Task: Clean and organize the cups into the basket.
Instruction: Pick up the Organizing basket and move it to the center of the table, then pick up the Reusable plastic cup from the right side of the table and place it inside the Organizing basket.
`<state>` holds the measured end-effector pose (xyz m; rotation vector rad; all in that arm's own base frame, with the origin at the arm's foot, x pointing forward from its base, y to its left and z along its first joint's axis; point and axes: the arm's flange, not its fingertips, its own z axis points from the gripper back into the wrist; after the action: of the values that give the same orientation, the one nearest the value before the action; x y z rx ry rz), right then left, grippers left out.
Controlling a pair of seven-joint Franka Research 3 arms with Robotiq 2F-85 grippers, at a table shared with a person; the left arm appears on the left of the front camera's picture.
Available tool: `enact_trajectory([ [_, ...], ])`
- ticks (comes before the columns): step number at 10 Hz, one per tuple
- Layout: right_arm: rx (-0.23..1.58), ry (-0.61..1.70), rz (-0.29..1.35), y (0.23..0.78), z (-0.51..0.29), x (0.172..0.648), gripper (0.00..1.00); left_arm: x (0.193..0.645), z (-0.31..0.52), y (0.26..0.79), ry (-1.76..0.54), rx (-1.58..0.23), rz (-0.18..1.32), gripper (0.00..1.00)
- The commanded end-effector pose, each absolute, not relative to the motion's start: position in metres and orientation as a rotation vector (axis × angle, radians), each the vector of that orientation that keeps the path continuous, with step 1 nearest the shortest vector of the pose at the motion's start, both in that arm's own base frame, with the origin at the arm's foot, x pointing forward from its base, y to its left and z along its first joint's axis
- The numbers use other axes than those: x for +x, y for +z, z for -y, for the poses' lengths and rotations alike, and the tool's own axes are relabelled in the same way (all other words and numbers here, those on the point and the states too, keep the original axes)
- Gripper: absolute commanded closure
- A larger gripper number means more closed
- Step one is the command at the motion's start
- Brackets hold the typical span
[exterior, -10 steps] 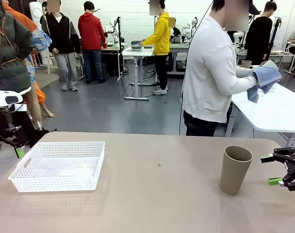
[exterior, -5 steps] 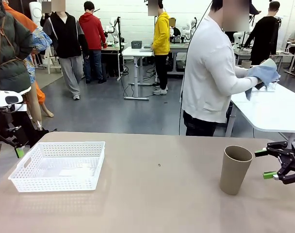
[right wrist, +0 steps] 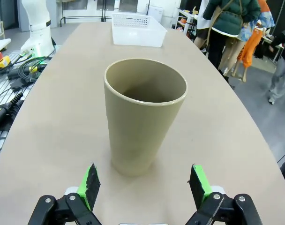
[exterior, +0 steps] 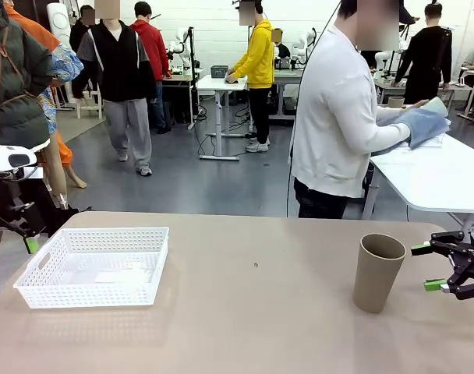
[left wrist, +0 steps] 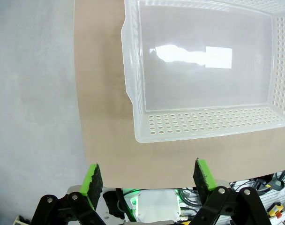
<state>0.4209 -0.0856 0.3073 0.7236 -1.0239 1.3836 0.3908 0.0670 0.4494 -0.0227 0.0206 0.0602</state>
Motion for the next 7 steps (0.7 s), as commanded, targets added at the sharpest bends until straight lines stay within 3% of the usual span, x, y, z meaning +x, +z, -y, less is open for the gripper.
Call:
enact_trajectory([
  [1,0.714,1.390,1.027,0.305,0.084,0.419,0.00,0.391,-0.066,0.450,0.058,-0.020,-0.020,0.00],
  [7,0.886,1.287,1.015,0.293,0.066,0.438,0.00,0.390,-0.076,0.454,0.010,0.004,0.002,0.00],
])
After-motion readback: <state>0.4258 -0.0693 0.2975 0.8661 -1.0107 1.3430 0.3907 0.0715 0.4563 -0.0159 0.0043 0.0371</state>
